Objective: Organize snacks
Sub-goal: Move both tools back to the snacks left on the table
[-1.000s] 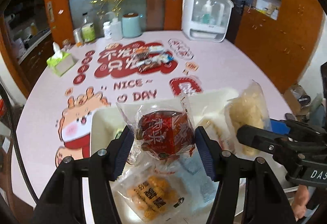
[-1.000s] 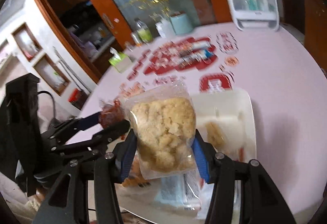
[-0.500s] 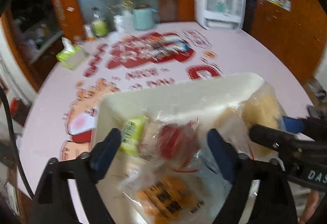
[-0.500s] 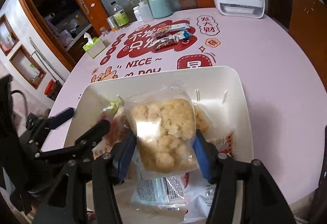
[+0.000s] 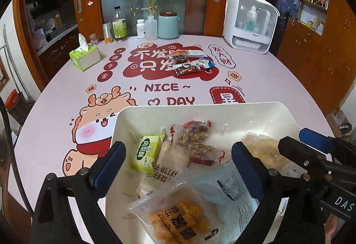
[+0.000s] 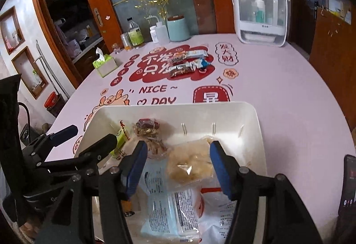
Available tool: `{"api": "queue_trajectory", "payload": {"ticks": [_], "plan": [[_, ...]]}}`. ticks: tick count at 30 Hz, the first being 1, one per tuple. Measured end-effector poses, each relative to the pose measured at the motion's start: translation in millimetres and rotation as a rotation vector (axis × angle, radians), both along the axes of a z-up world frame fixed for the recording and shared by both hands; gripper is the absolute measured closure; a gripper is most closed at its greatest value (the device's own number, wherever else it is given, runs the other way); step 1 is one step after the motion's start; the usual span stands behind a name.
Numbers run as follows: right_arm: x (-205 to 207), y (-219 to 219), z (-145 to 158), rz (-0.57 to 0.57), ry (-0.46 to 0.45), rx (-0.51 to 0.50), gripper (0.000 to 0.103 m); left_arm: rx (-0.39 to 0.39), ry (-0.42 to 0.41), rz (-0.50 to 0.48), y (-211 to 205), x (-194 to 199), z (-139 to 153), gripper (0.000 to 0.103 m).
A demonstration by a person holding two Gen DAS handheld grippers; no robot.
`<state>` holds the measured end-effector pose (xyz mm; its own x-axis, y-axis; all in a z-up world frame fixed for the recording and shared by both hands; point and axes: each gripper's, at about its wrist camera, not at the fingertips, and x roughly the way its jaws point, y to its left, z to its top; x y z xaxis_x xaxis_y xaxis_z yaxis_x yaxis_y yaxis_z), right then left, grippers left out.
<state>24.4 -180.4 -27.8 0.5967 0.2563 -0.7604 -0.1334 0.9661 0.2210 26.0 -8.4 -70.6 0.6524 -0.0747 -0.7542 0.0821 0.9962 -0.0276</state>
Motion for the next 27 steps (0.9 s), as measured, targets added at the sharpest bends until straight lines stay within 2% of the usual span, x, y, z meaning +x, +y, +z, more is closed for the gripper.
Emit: {"api": "queue_trajectory", "payload": {"ticks": [5,9,15,22,27], "plan": [[-1,1,7,-0.01,-0.04,-0.013,0.044,0.011,-0.036,-0.003,-3,-5,5,0.008],[-3,-1,12,-0.02,-0.068,-0.011,0.044,-0.015,-0.043,-0.01,-2,-5,9,0.008],[-3,-8,25,-0.042,-0.105,-0.017,0.044,-0.004,-0.093,-0.01,-1,-11,28,0.008],[11,-21,63,-0.003,-0.135,-0.022,0.044,0.059,-0.209,-0.023,0,0,90,0.008],[36,-37,98,0.014,-0.139,-0.028,0.044,0.108,-0.261,-0.08,-7,18,132,0.008]]}}
